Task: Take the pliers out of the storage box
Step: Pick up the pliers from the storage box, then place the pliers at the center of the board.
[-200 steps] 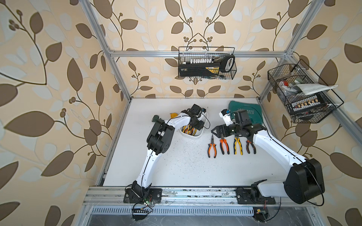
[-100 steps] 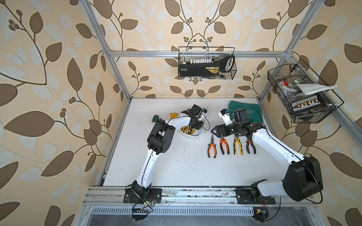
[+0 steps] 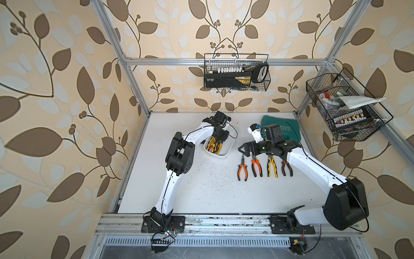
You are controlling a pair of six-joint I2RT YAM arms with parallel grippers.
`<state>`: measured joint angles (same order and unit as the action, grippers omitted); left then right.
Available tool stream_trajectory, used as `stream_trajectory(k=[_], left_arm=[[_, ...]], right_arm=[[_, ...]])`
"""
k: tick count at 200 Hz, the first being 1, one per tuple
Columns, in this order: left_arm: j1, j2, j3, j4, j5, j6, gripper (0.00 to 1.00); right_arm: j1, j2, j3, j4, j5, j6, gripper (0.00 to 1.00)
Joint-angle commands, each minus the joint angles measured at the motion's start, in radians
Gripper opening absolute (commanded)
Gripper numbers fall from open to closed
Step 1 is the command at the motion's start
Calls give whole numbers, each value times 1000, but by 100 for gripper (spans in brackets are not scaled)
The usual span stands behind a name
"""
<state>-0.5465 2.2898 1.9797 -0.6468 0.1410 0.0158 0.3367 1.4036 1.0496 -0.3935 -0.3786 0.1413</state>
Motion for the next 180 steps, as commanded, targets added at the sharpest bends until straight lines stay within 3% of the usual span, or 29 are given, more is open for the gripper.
stream_trajectory(k=[1, 67, 120, 146, 180], left_arm=[[35, -169, -4, -21, 19, -68, 0], [51, -291, -66, -41, 128, -109, 0], [167, -412, -88, -178, 227, -77, 0], [213, -529, -217, -167, 262, -39, 0], [276, -673, -481, -94, 217, -12, 0]], right_arm=[[25, -14, 2, 36, -20, 35, 100], [103, 1, 10, 63, 24, 56, 99], [185, 53, 63, 89, 40, 71, 100], [244, 119, 103, 114, 44, 80, 100], [302, 209, 173, 127, 41, 83, 100]])
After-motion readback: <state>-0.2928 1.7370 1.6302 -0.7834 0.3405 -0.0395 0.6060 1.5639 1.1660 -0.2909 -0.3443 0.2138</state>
